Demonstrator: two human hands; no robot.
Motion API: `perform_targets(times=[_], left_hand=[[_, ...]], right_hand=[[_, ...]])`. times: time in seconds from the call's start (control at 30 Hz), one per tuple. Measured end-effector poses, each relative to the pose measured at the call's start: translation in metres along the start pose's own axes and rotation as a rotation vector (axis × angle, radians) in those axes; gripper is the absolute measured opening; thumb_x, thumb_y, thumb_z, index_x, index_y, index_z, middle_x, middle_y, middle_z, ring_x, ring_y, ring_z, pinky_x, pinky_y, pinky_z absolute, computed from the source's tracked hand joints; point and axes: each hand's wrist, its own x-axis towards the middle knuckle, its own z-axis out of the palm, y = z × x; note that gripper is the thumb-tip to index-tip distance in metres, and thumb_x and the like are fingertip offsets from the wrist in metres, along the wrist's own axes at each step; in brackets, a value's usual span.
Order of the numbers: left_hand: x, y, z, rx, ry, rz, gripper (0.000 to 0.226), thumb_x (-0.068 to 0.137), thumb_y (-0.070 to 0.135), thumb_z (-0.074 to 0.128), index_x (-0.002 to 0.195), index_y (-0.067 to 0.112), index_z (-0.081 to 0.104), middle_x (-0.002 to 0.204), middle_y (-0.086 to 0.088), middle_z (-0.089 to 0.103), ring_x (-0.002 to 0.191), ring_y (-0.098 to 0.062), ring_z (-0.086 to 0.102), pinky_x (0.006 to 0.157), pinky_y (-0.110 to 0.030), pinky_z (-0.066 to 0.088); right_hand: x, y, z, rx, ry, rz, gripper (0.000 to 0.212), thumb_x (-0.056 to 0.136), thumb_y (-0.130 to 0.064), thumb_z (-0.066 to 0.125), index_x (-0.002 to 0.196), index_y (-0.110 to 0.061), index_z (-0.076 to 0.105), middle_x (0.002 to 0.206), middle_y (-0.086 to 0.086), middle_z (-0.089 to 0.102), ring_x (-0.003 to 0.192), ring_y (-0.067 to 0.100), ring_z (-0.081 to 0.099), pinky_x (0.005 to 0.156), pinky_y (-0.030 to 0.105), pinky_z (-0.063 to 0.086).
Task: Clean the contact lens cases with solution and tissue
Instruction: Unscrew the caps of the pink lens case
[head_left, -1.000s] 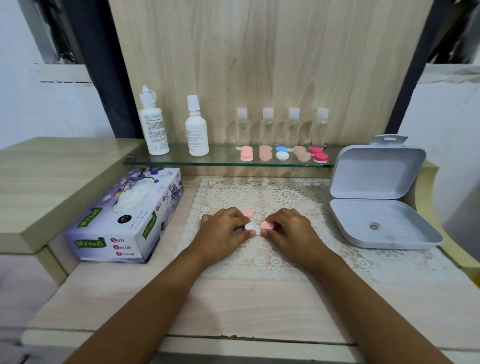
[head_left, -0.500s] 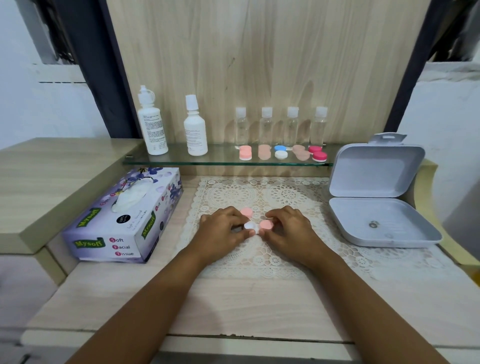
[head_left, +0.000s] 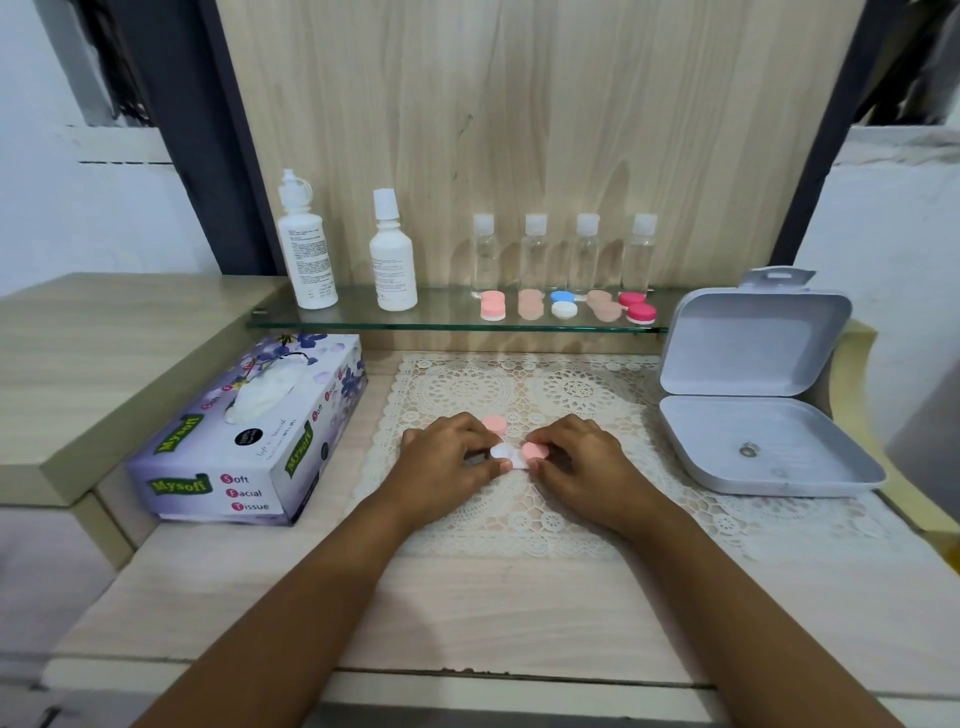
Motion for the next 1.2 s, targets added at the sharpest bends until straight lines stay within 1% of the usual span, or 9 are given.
perform_targets(times=[0.07,0.2,0.43,0.6,0.7,0.87,0.93,1.0,1.2], left_hand=[[0.0002,0.0004,-0.0002,0.003,0.001,-0.002,0.035,0.083,0.046,0.062,0.11,0.025,0.068,0.1,0.022,0.05,0.103,-0.002,0.045,0.098,-0.046,0.035],[-0.0001,0.0007,-0.0003,0.014,0.003,-0.003,0.036,0.083,0.047,0.061,0.111,0.026,0.067,0.107,0.017,0.056,0.106,-0.004,0.047,0.098,-0.045,0.034],[-0.0009,0.0024,-0.0013,0.034,-0.002,-0.011,0.036,0.085,0.046,0.06,0.113,0.025,0.066,0.11,0.016,0.056,0.109,-0.005,0.047,0.098,-0.042,0.032],[-0.0017,0.0042,-0.0017,0.037,0.001,-0.016,0.035,0.085,0.047,0.059,0.112,0.028,0.066,0.111,0.017,0.056,0.11,-0.004,0.045,0.097,-0.039,0.03],[-0.0021,0.0046,-0.002,0.043,-0.001,-0.015,0.034,0.085,0.047,0.058,0.113,0.028,0.066,0.112,0.016,0.056,0.109,-0.005,0.045,0.095,-0.037,0.029],[-0.0022,0.0056,-0.002,0.05,-0.007,-0.022,0.034,0.086,0.045,0.059,0.114,0.028,0.065,0.113,0.016,0.055,0.11,-0.005,0.044,0.094,-0.036,0.027],[-0.0021,0.0058,-0.0023,0.048,-0.007,-0.022,0.034,0.085,0.046,0.059,0.114,0.028,0.065,0.113,0.016,0.056,0.11,-0.005,0.045,0.094,-0.036,0.027],[-0.0021,0.0062,-0.0026,0.051,-0.006,-0.022,0.034,0.085,0.048,0.058,0.114,0.029,0.065,0.113,0.016,0.056,0.11,-0.005,0.044,0.095,-0.036,0.027],[-0.003,0.0066,-0.0029,0.05,-0.001,-0.022,0.032,0.085,0.046,0.059,0.113,0.031,0.065,0.113,0.017,0.055,0.109,-0.004,0.044,0.092,-0.034,0.024]], right_hand=[[0.0005,0.0004,0.0006,-0.014,-0.007,0.011,0.047,0.078,-0.045,0.044,0.115,-0.023,0.062,0.105,-0.003,0.055,0.106,0.016,0.047,0.1,0.041,0.035],[0.0002,0.0011,0.0017,0.003,0.04,0.022,0.045,0.082,-0.043,0.064,0.121,-0.021,0.059,0.101,-0.007,0.049,0.108,0.015,0.045,0.099,0.039,0.035],[-0.0013,0.0023,0.0016,0.052,0.037,-0.02,0.041,0.084,-0.02,0.059,0.125,-0.018,0.056,0.117,-0.002,0.059,0.112,0.016,0.05,0.101,0.044,0.036],[-0.0012,0.0013,0.0021,0.032,0.053,-0.013,0.051,0.08,-0.04,0.062,0.126,-0.022,0.054,0.108,-0.007,0.053,0.108,0.012,0.048,0.101,0.041,0.036],[-0.0005,0.0011,0.0024,0.03,0.07,0.005,0.047,0.083,-0.037,0.064,0.126,-0.023,0.053,0.1,-0.012,0.048,0.1,0.007,0.044,0.1,0.039,0.036],[-0.0027,0.0007,0.0003,0.04,0.032,-0.018,0.047,0.081,-0.029,0.056,0.127,-0.023,0.052,0.113,-0.007,0.059,0.11,0.012,0.048,0.101,0.044,0.036],[-0.0021,0.0009,0.0011,0.044,0.035,-0.009,0.052,0.076,-0.039,0.053,0.125,-0.023,0.053,0.112,-0.008,0.058,0.109,0.012,0.049,0.1,0.043,0.037],[-0.0007,0.0022,0.0029,0.052,0.078,0.015,0.048,0.077,-0.045,0.063,0.118,-0.022,0.056,0.104,-0.008,0.055,0.103,0.011,0.049,0.096,0.04,0.04],[0.0001,0.0035,0.0028,0.077,0.114,0.031,0.025,0.076,-0.037,0.07,0.095,-0.024,0.061,0.086,-0.016,0.052,0.091,0.009,0.051,0.088,0.037,0.044]])
